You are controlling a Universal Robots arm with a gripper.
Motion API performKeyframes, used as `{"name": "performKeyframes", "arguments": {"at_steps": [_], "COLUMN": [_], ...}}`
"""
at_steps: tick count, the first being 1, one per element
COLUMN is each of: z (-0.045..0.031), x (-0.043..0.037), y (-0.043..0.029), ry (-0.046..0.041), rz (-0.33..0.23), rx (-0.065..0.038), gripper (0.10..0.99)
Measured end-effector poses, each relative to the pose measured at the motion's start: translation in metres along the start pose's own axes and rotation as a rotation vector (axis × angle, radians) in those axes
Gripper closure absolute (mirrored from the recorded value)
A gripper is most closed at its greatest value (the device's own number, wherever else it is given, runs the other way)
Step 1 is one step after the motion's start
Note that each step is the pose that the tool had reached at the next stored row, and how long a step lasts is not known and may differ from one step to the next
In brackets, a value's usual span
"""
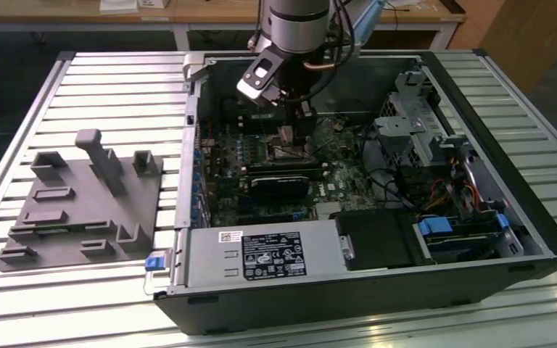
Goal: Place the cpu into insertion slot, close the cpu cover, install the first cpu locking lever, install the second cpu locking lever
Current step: 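Place the cpu into insertion slot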
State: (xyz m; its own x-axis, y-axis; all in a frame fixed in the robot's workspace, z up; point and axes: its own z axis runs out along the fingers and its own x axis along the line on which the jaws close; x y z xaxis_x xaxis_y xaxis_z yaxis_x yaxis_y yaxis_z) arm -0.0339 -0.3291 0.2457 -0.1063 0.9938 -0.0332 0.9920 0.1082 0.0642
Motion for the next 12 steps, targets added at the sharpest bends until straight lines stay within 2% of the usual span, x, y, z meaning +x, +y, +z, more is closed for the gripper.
{"name": "performKeyframes", "arguments": {"at_steps": [6, 9, 12], "z": [0.0045, 0.0067, 0.0089], "x": [0.0005, 0.0011, 0.0028], "y": [-0.0016, -0.0027, -0.0068], "ry": [-0.0051, -0.0077, -0.0082], "rz": [0.032, 0.06, 0.066], "rx": [-0.02, -0.024, -0.025], "gripper": [0.549, 0.549, 0.549]}}
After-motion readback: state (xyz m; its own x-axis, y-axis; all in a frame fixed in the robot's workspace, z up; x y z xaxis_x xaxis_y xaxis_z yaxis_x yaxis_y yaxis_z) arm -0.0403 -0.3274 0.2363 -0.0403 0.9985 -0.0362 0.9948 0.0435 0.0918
